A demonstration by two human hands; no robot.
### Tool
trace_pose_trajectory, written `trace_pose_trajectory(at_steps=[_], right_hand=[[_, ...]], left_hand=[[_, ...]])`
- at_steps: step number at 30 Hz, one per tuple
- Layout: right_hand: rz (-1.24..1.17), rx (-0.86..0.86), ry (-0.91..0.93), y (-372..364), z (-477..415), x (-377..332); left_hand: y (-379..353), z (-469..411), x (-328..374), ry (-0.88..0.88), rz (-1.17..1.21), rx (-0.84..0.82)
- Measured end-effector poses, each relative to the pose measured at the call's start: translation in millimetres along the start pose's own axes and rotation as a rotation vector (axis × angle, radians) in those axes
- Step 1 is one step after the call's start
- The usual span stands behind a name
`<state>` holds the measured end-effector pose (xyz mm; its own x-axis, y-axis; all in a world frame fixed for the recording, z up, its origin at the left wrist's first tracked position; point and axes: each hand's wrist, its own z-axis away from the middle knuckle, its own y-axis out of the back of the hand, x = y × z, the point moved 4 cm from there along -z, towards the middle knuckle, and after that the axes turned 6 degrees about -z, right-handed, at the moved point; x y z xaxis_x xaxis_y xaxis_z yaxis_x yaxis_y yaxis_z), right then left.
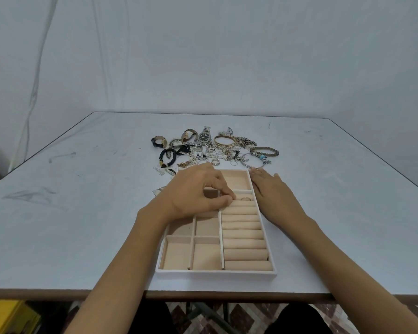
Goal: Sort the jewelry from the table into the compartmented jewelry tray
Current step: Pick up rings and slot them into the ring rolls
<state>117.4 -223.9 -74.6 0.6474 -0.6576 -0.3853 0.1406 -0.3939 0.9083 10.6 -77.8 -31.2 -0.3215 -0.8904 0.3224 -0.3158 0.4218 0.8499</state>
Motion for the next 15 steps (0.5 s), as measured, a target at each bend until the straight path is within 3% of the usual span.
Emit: trace_pose_trajectory(at_steps=[15], right_hand=[[0.045, 0.002, 0.004, 0.9, 2.5, -0.4]], left_hand=[[-2.7, -0.7, -5.2, 0.009, 0.052, -0.01]])
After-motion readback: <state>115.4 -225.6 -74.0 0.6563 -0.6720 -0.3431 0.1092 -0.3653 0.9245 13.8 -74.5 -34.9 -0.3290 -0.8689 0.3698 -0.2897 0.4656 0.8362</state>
